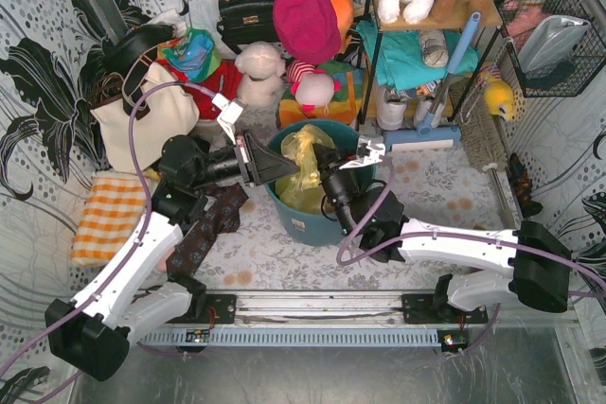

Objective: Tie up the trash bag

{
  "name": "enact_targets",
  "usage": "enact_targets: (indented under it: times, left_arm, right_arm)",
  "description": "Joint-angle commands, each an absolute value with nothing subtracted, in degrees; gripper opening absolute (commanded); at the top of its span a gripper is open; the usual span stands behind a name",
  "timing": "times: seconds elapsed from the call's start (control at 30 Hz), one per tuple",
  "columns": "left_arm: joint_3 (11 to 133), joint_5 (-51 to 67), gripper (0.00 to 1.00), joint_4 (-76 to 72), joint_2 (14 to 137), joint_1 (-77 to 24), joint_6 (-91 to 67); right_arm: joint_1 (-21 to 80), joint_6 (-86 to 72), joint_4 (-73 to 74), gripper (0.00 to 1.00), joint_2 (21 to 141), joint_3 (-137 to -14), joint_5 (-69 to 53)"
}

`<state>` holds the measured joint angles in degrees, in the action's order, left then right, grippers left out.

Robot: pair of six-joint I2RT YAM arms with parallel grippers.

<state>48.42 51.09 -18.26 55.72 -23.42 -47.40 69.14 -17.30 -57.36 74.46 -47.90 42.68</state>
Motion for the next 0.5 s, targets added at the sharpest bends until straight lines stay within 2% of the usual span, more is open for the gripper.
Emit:
enact_targets:
  times: [0.0,0.2,0.47]
  left_arm:
    - [46.69,49.33,0.0,-17.1,54.31,-23.79,-45.79]
    - [45.17,48.53,0.0,-17.53,53.71,-23.94,-46.88]
    - [46.73,47.17,0.0,-18.0,53.16,-23.97,-46.95]
  right_arm:
    - [69.36,-13.59,-72.35,0.0,74.62,-45.09,36.36]
    - [69.41,-12.81,-81.3,0.0,75.59,-41.07,29.53]
    - [69.36,-15.21,-83.97,0.0,77.7,-39.35,17.81]
